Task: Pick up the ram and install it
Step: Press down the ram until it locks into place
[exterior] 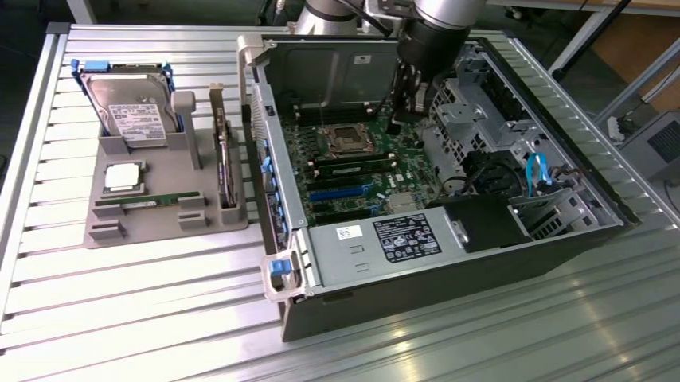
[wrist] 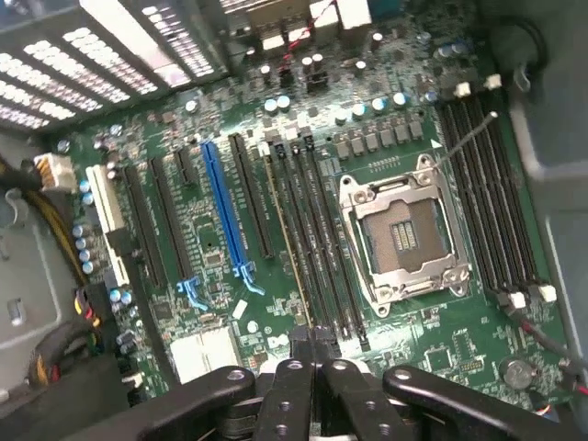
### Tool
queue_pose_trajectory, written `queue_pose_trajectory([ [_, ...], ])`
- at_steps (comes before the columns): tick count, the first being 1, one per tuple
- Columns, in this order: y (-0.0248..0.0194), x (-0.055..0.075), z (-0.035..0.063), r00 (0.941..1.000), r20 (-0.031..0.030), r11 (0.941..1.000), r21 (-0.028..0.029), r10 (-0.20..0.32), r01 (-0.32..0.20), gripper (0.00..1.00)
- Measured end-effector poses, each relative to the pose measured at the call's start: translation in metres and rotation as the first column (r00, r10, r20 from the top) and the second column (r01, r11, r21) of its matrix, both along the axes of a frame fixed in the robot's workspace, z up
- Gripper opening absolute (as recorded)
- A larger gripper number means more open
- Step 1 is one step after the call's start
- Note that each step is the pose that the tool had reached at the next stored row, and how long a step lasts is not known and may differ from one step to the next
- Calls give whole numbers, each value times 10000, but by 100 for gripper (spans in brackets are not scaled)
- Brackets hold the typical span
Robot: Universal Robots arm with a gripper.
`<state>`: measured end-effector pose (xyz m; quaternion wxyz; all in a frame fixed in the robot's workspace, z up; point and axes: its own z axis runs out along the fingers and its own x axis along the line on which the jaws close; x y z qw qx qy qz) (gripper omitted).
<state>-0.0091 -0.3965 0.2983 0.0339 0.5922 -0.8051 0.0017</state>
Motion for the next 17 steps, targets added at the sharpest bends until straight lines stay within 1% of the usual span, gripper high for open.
queue_pose_trajectory([
  [4, 0, 0, 0, 9975, 0, 9975, 1, -710, 710, 10],
  [8, 0, 0, -1, 9903, 1, 9903, 1, -1387, 1387, 10],
  [10, 0, 0, 0, 9849, 0, 9849, 1, -1733, 1733, 10],
  [12, 0, 0, 0, 9781, 0, 9781, 1, -2082, 2082, 10],
  [15, 0, 0, 0, 9669, 0, 9669, 0, -2550, 2550, 10],
  [17, 0, 0, 0, 9574, 0, 9574, 1, -2887, 2887, 10],
])
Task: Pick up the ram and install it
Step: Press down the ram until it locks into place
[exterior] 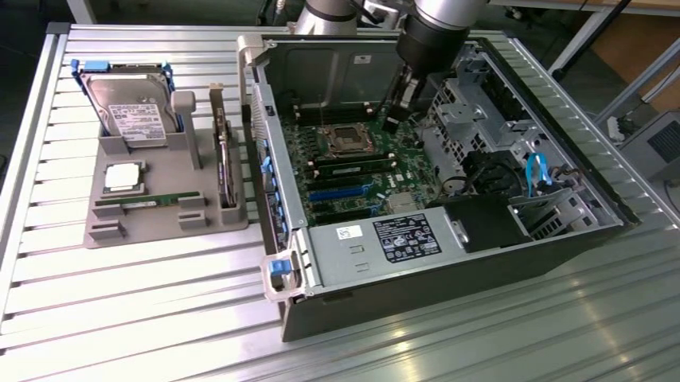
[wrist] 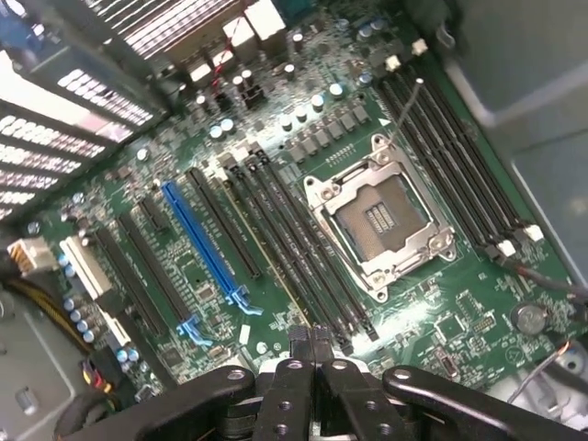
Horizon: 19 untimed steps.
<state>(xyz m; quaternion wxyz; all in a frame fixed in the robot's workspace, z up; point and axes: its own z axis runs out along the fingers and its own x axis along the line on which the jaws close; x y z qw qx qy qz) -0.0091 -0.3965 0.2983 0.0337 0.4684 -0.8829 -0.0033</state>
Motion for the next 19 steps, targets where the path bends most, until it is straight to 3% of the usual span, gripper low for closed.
queue_pose_trajectory([
  [5, 0, 0, 0, 9968, 0, 9968, 0, -802, 802, 10],
  [10, 0, 0, 0, 9872, 0, 9872, 0, -1597, 1597, 10],
  [16, 0, 0, 0, 9671, 0, 9671, 0, -2545, 2545, 10],
  [18, 0, 0, 0, 9570, 0, 9570, 0, -2902, 2902, 10],
  [19, 0, 0, 0, 9487, 0, 9487, 1, -3161, 3161, 10],
])
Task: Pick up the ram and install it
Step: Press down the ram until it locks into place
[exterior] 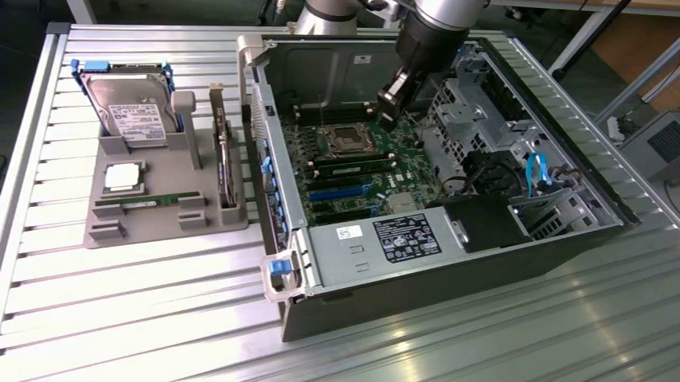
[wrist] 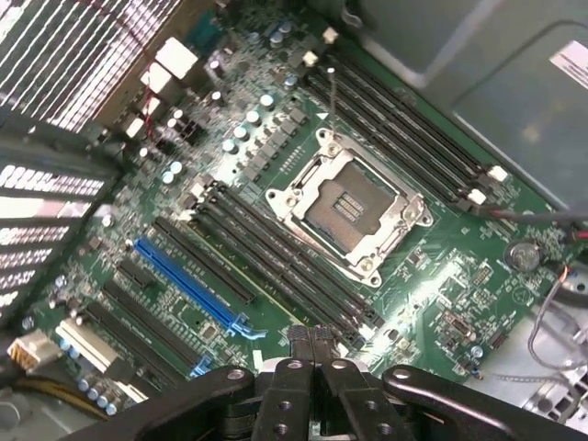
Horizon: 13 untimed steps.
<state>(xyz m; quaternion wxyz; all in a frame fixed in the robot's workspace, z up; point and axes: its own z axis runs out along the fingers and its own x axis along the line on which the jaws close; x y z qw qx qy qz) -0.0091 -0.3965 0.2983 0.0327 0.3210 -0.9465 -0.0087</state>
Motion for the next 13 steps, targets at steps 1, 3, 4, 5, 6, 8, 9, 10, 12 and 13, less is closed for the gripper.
queue_pose_trajectory([
  [1, 0, 0, 0, 9999, 0, 9999, 0, -173, 173, 10],
  [3, 0, 0, 0, 9989, 0, 9989, -1, -468, 468, 10],
  [4, 0, 0, 0, 9980, 0, 9980, -1, -628, 628, 10],
  [5, 0, 0, 0, 9970, 0, 9970, 0, -779, 779, 10],
  [6, 0, 0, 0, 9957, 0, 9957, -1, -925, 925, 10],
  [8, 0, 0, 0, 9920, 0, 9920, -1, -1265, 1265, 10],
  [9, 0, 0, 0, 9899, 0, 9899, -1, -1415, 1415, 10],
  [10, 0, 0, 0, 9878, 0, 9878, -1, -1555, 1555, 10],
  [12, 0, 0, 0, 9821, -1, 9821, -1, -1882, 1882, 10],
  [13, 0, 0, 0, 9791, 0, 9791, 0, -2034, 2034, 10],
])
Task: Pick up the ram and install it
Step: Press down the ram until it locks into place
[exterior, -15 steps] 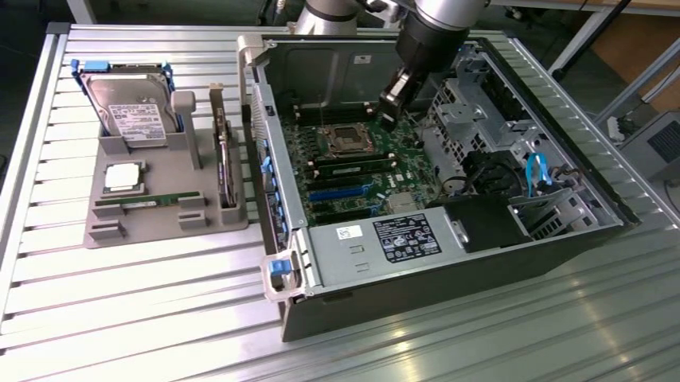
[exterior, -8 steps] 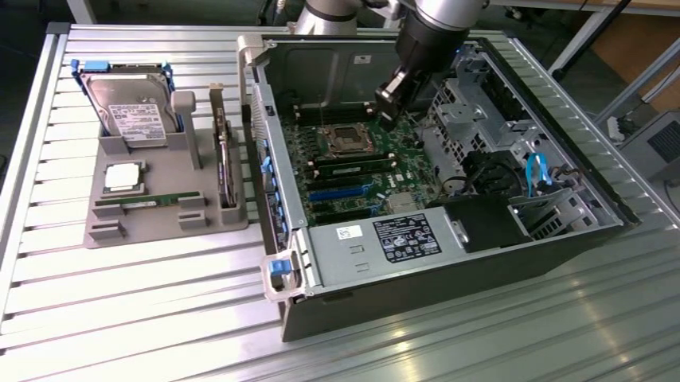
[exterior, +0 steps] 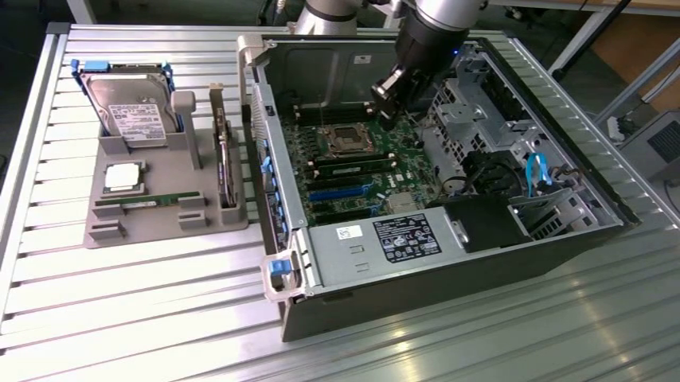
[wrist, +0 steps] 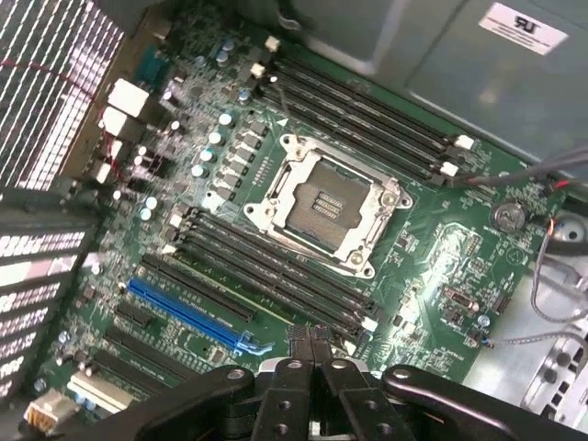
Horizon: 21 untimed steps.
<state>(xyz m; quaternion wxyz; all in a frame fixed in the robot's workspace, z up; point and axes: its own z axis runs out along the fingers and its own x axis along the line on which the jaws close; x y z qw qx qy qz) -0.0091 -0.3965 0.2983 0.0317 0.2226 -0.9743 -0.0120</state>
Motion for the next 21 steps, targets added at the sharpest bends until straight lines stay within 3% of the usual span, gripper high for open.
queue_pose_trajectory([
  [5, 0, 0, 0, 9956, 0, 9956, 0, -936, 936, 10],
  [9, 0, 0, 0, 9874, 0, 9874, 0, -1580, 1580, 10],
  [16, 0, 0, 0, 9629, 0, 9629, 0, -2700, 2700, 10],
  [19, 0, 0, 0, 9485, -1, 9485, 1, -3167, 3167, 10],
  [20, 0, 0, 1, 9412, -2, 9412, 7, -3378, 3378, 10],
  [21, 0, 0, 0, 9406, -7, 9406, 20, -3395, 3395, 10],
])
